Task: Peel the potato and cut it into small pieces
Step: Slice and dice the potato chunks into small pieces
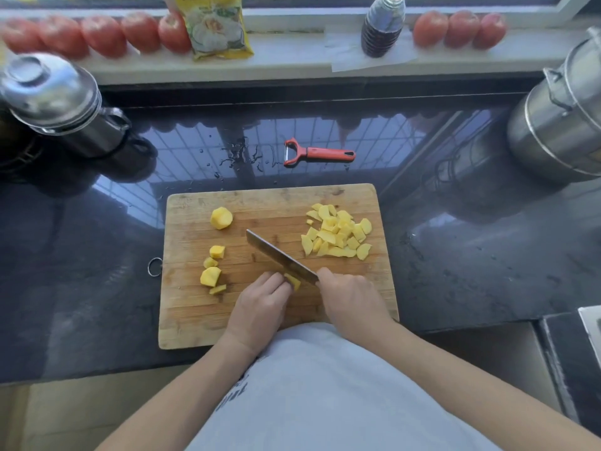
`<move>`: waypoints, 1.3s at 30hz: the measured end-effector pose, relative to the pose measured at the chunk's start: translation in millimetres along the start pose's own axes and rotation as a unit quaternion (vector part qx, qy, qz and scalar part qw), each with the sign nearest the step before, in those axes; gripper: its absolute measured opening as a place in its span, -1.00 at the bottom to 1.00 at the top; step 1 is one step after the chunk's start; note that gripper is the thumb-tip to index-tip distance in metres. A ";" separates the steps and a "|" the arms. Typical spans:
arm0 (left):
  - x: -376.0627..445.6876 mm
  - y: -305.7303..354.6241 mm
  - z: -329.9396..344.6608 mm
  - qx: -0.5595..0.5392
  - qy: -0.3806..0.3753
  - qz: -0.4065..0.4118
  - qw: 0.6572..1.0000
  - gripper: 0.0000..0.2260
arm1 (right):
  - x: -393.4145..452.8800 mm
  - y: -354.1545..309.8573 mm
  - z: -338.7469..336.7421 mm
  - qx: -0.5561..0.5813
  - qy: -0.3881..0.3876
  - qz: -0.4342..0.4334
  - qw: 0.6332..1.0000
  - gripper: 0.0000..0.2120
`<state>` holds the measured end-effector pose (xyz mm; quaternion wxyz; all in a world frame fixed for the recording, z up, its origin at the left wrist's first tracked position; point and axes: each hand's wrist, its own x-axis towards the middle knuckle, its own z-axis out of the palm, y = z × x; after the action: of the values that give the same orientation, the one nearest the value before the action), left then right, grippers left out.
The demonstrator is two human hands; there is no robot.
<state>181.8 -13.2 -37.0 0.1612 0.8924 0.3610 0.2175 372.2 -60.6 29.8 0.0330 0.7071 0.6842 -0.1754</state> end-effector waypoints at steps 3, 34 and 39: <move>-1.8 0.7 1.7 -0.005 0.007 -0.009 1.000 -0.83 | -12.1 9.6 -6.5 0.039 0.038 0.011 0.998 -0.81; -4.1 0.1 2.6 -0.009 0.015 -0.021 1.000 -0.87 | -6.6 2.5 1.1 0.049 0.022 0.001 0.999 -0.85; -5.6 0.7 4.8 -0.023 0.022 -0.028 0.999 -0.89 | -30.4 12.1 -6.5 0.013 0.034 -0.022 0.999 -0.70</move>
<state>181.1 -18.3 -42.3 0.1797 0.8728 0.3845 0.2411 385.3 -88.5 42.4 -0.0036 0.6981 0.6977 -0.1609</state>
